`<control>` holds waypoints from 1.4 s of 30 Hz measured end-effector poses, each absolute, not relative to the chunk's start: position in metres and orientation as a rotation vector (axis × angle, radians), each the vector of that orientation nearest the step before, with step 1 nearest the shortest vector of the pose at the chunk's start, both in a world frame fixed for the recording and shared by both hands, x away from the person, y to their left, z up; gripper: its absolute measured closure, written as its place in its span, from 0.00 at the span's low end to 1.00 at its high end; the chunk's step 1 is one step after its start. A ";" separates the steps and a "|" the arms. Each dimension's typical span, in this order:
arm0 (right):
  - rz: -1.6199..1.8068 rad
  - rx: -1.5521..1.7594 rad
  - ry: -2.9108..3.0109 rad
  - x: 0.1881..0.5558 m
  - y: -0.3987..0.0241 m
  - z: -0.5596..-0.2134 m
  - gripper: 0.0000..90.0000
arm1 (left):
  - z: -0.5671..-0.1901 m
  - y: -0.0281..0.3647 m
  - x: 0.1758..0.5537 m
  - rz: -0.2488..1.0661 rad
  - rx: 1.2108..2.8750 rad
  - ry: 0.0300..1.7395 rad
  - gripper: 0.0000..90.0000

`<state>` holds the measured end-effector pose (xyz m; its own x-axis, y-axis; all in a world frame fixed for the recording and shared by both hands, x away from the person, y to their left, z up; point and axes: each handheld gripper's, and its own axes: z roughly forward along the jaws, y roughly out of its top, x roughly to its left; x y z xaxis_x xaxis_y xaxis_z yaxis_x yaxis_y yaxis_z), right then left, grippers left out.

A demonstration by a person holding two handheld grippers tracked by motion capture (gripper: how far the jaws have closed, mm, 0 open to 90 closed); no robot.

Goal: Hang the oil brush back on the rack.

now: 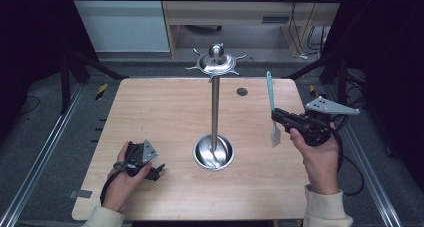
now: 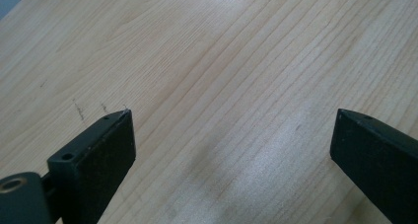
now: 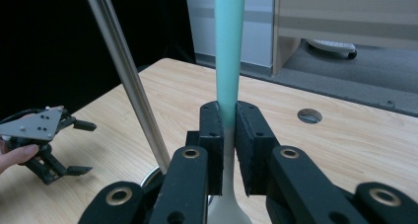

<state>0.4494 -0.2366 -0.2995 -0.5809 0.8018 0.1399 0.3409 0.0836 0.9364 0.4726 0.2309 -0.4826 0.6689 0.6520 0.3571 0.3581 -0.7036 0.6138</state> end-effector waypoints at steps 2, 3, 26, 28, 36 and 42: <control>1.519 1.116 1.954 0.448 -0.236 -0.298 0.91 | -0.482 0.231 0.473 0.782 2.378 0.783 0.03; 1.526 1.107 1.955 0.447 -0.236 -0.297 0.91 | -0.482 0.231 0.473 0.782 2.377 0.784 0.03; 1.605 0.912 1.953 0.427 -0.217 -0.275 0.91 | -0.483 0.231 0.472 0.773 2.385 0.782 0.03; 1.594 0.904 1.962 0.426 -0.215 -0.274 0.91 | -0.483 0.230 0.472 0.774 2.382 0.783 0.03; 1.590 0.871 1.957 0.420 -0.209 -0.268 0.91 | -0.483 0.230 0.472 0.774 2.383 0.780 0.03; 1.594 0.852 1.954 0.416 -0.208 -0.264 0.91 | -0.483 0.230 0.472 0.773 2.387 0.779 0.03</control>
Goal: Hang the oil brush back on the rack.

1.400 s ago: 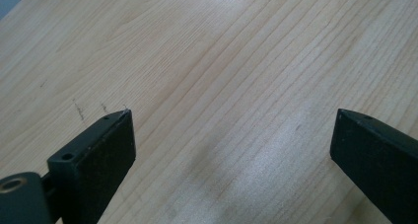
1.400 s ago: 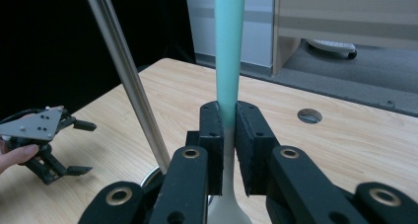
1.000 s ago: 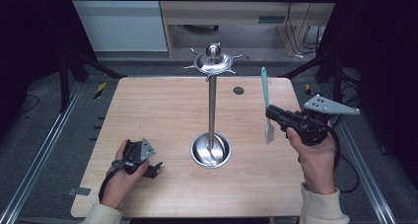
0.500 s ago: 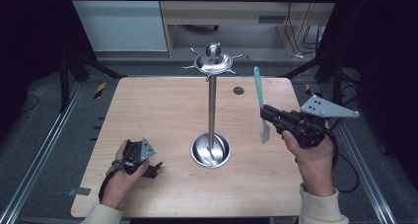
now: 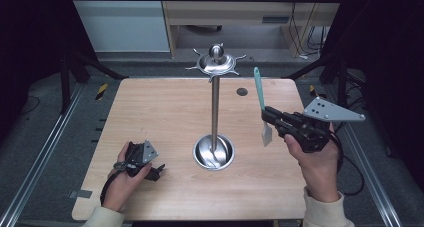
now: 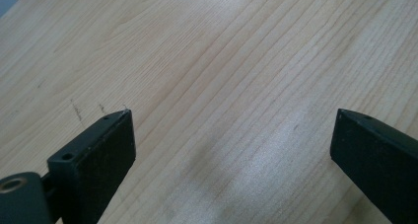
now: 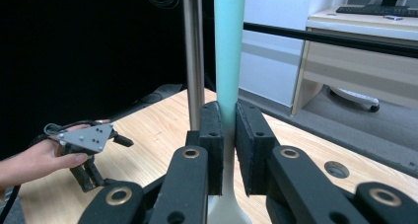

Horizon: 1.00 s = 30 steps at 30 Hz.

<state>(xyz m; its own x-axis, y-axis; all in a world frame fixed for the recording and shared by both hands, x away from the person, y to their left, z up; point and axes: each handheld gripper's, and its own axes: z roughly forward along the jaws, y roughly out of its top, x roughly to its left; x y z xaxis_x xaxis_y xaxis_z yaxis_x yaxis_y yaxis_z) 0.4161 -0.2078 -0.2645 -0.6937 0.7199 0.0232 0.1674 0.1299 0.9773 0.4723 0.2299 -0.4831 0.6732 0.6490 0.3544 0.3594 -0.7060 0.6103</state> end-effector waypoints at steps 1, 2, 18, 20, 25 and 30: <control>1.595 0.853 1.952 0.415 -0.207 -0.264 0.91 | -0.483 0.230 0.472 0.773 2.387 0.780 0.03; 1.595 0.842 1.952 0.415 -0.206 -0.264 0.91 | -0.483 0.230 0.472 0.773 2.386 0.780 0.03; 1.602 0.797 1.968 0.411 -0.197 -0.261 0.91 | -0.484 0.229 0.472 0.769 2.388 0.776 0.03; 1.599 0.789 1.975 0.411 -0.195 -0.262 0.91 | -0.484 0.229 0.472 0.769 2.386 0.778 0.03; 1.594 0.775 1.992 0.411 -0.192 -0.262 0.91 | -0.484 0.229 0.472 0.769 2.387 0.777 0.03; 1.591 0.780 1.998 0.412 -0.192 -0.262 0.91 | -0.484 0.229 0.472 0.769 2.391 0.774 0.03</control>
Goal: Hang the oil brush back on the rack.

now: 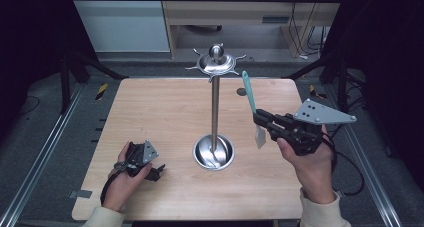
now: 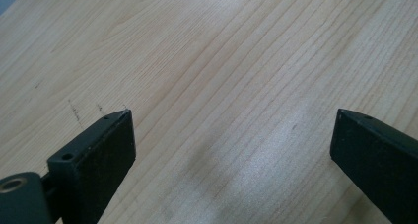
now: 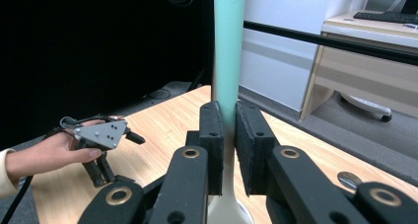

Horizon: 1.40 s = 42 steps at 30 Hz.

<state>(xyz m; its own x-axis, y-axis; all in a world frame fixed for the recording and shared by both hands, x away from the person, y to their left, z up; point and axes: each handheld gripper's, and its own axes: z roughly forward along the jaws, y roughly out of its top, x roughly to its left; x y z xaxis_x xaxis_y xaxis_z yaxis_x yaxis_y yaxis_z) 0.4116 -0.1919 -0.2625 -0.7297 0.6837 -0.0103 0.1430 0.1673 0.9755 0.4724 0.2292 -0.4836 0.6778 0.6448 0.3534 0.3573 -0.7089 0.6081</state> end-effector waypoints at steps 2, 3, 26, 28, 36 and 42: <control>1.586 0.780 2.002 0.412 -0.191 -0.263 0.91 | -0.484 0.229 0.472 0.769 2.387 0.776 0.03; 1.586 0.782 2.006 0.413 -0.191 -0.263 0.91 | -0.484 0.229 0.472 0.769 2.386 0.777 0.03; 1.577 0.805 2.030 0.420 -0.188 -0.265 0.91 | -0.484 0.229 0.472 0.771 2.392 0.773 0.03; 1.575 0.808 2.034 0.420 -0.186 -0.265 0.91 | -0.484 0.229 0.472 0.772 2.392 0.773 0.03; 1.578 0.811 2.043 0.424 -0.181 -0.267 0.91 | -0.484 0.229 0.472 0.772 2.392 0.773 0.03; 1.583 0.818 2.027 0.426 -0.176 -0.271 0.91 | -0.484 0.229 0.472 0.772 2.392 0.773 0.03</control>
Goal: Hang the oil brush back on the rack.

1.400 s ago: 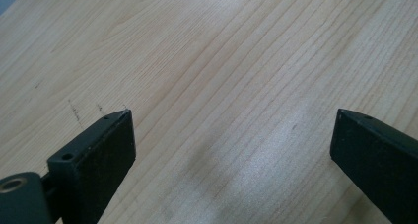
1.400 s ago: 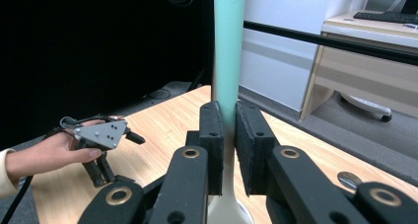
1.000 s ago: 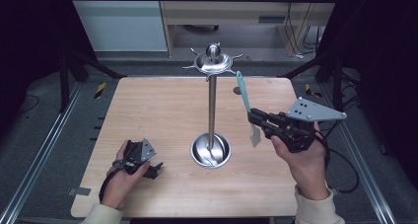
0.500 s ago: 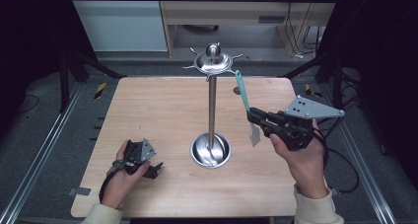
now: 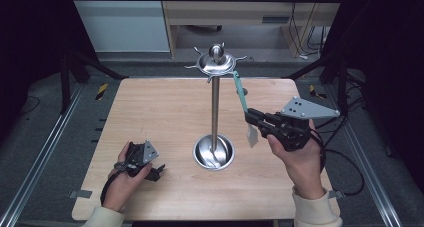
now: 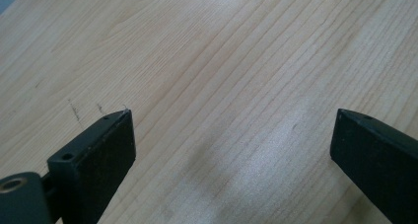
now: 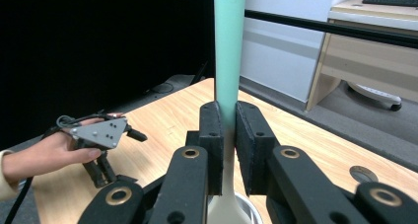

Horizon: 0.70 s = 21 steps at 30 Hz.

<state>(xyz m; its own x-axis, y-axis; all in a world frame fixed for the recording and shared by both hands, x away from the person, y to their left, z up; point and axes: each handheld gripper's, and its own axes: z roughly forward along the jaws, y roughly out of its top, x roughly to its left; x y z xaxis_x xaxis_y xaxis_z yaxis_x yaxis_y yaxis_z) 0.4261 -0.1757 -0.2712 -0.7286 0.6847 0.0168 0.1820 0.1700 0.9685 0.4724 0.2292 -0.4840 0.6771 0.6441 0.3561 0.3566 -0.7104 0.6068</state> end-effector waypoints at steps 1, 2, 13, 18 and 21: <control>1.590 0.821 2.022 0.427 -0.175 -0.272 0.91 | -0.484 0.229 0.472 0.772 2.393 0.773 0.03; 1.597 0.828 2.014 0.427 -0.174 -0.274 0.91 | -0.484 0.229 0.472 0.773 2.392 0.773 0.03; 1.660 0.860 1.896 0.429 -0.155 -0.292 0.91 | -0.484 0.229 0.472 0.774 2.394 0.771 0.03; 1.662 0.865 1.848 0.429 -0.150 -0.297 0.91 | -0.485 0.228 0.472 0.768 2.395 0.772 0.03; 1.671 0.871 1.831 0.430 -0.148 -0.299 0.91 | -0.485 0.228 0.472 0.770 2.395 0.772 0.03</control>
<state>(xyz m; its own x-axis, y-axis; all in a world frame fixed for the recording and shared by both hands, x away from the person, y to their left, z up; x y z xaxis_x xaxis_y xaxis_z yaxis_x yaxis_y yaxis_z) 0.4298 -0.1477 -0.2987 -0.6652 0.7449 0.0516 0.1194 0.0380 0.9921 0.4720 0.2281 -0.4848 0.6786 0.6426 0.3558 0.3569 -0.7118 0.6049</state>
